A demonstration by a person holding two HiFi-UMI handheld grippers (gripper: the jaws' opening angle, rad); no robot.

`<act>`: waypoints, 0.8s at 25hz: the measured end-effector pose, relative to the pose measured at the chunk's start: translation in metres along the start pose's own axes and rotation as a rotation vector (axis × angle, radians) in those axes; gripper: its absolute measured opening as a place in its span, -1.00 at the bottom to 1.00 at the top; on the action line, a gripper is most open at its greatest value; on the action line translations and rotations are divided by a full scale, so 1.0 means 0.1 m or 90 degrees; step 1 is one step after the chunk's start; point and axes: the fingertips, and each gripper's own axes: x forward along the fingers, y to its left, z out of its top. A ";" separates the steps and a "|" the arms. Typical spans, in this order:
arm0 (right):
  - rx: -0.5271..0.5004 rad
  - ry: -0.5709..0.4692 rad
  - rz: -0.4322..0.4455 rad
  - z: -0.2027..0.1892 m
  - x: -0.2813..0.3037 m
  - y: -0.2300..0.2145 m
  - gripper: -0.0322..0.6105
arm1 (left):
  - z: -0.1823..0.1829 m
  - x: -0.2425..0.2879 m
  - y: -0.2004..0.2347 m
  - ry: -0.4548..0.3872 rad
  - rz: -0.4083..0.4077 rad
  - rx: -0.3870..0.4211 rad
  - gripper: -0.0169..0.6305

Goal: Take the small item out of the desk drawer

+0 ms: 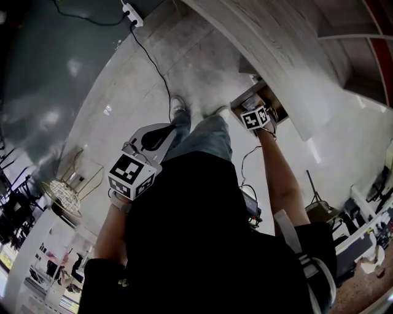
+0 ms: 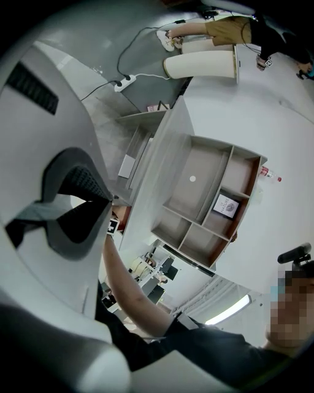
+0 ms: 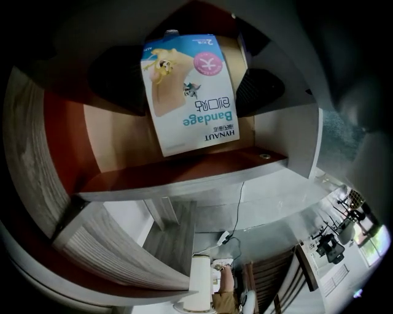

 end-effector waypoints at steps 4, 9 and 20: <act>-0.013 0.028 0.004 0.00 0.05 0.00 0.44 | -0.01 0.00 -0.02 0.002 -0.003 0.003 -0.92; -0.022 0.039 -0.008 -0.03 0.02 -0.01 0.44 | 0.00 0.01 -0.02 0.000 0.002 -0.001 -0.92; -0.040 0.055 -0.007 -0.05 -0.28 0.00 0.44 | 0.14 0.01 -0.08 -0.019 -0.011 0.012 -0.92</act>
